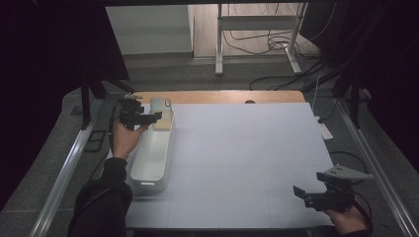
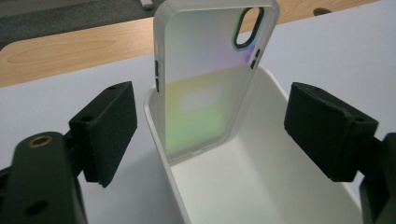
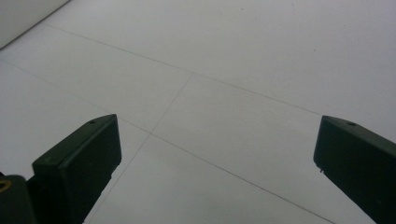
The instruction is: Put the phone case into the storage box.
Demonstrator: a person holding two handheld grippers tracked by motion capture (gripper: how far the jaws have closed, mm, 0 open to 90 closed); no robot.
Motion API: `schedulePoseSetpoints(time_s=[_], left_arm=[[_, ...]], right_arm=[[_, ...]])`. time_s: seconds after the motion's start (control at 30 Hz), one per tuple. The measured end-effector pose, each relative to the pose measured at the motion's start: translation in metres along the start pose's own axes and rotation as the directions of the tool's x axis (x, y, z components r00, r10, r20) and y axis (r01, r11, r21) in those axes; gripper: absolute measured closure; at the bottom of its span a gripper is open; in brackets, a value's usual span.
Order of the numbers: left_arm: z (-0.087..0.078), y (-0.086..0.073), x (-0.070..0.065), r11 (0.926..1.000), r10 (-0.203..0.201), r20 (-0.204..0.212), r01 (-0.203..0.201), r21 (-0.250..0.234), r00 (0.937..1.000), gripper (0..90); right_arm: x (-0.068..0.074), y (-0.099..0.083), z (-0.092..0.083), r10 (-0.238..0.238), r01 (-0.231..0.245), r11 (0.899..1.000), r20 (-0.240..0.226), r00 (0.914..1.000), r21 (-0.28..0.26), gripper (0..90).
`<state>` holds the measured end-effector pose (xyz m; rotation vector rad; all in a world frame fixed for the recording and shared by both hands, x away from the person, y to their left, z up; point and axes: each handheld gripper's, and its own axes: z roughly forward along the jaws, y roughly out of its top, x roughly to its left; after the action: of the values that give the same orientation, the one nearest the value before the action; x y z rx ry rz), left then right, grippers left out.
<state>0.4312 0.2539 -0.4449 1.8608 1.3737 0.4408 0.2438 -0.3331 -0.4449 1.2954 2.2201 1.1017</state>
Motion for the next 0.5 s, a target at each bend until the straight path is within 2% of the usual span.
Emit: schedulePoseSetpoints(time_s=[0.23, 0.5], left_arm=[[-0.005, -0.002, -0.003, 1.0, 0.003, 0.039, -0.003, 0.006, 0.9992, 12.0], [-0.011, -0.006, -0.01, 0.9993, 0.026, 0.075, -0.028, 0.023, 0.9968, 6.8]], right_arm=[[0.0, 0.0, 0.0, 0.0, 0.0, 1.0, 0.0, 1.0, 0.0, 0.6], [0.0, 0.0, 0.0, 0.0, 0.0, 1.0, 0.001, 1.0, 0.001, 0.7]])
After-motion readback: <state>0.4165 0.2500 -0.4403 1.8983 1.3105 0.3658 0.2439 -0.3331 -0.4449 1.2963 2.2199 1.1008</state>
